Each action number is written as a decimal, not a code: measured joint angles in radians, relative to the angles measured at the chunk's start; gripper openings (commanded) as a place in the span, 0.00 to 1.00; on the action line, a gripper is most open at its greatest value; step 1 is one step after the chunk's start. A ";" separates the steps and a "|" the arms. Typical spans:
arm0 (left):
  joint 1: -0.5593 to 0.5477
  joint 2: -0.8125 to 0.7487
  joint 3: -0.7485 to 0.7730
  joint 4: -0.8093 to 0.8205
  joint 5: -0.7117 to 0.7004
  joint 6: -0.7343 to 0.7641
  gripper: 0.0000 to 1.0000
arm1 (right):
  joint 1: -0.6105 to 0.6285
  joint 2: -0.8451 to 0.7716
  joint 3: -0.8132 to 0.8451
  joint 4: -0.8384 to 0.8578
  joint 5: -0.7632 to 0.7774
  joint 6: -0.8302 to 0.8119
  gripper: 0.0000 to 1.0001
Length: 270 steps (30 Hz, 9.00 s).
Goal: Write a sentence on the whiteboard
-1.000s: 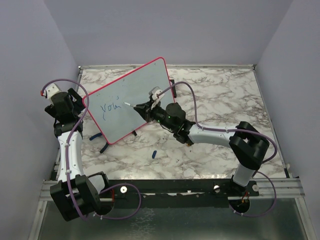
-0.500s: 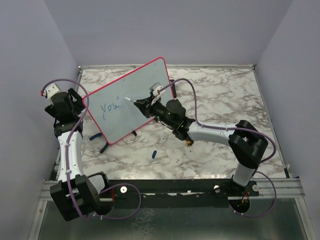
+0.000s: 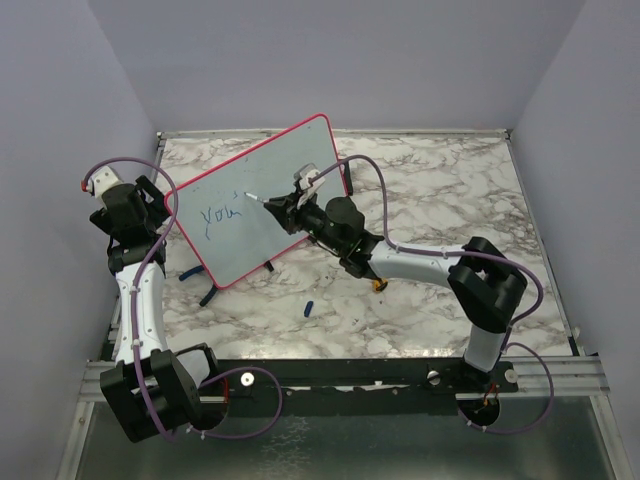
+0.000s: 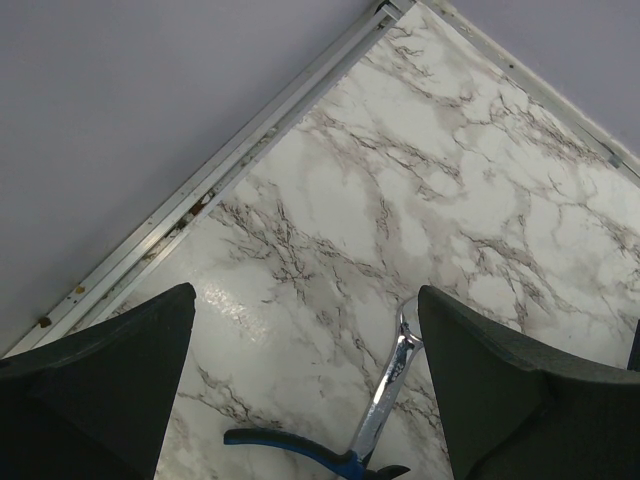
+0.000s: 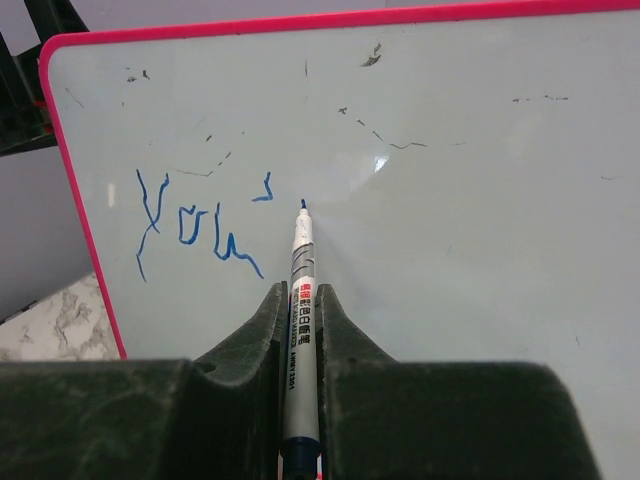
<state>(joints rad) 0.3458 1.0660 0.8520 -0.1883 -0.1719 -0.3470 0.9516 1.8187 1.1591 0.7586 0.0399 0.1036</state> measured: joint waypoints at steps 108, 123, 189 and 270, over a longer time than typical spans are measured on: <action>0.000 0.000 -0.009 0.007 0.010 0.000 0.93 | -0.037 -0.039 -0.091 0.015 -0.013 0.020 0.01; 0.000 0.000 -0.009 0.007 0.012 0.000 0.93 | -0.039 -0.026 -0.079 -0.002 0.008 0.029 0.01; 0.000 0.000 -0.009 0.007 0.026 0.000 0.93 | -0.041 0.002 -0.090 0.009 -0.023 0.084 0.00; 0.000 0.024 -0.009 0.008 0.052 0.001 0.92 | -0.212 -0.089 -0.099 -0.051 -0.183 0.036 0.00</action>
<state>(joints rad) 0.3454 1.0897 0.8429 -0.1806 -0.1200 -0.3462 0.7399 1.7294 1.0603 0.7074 -0.1429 0.1394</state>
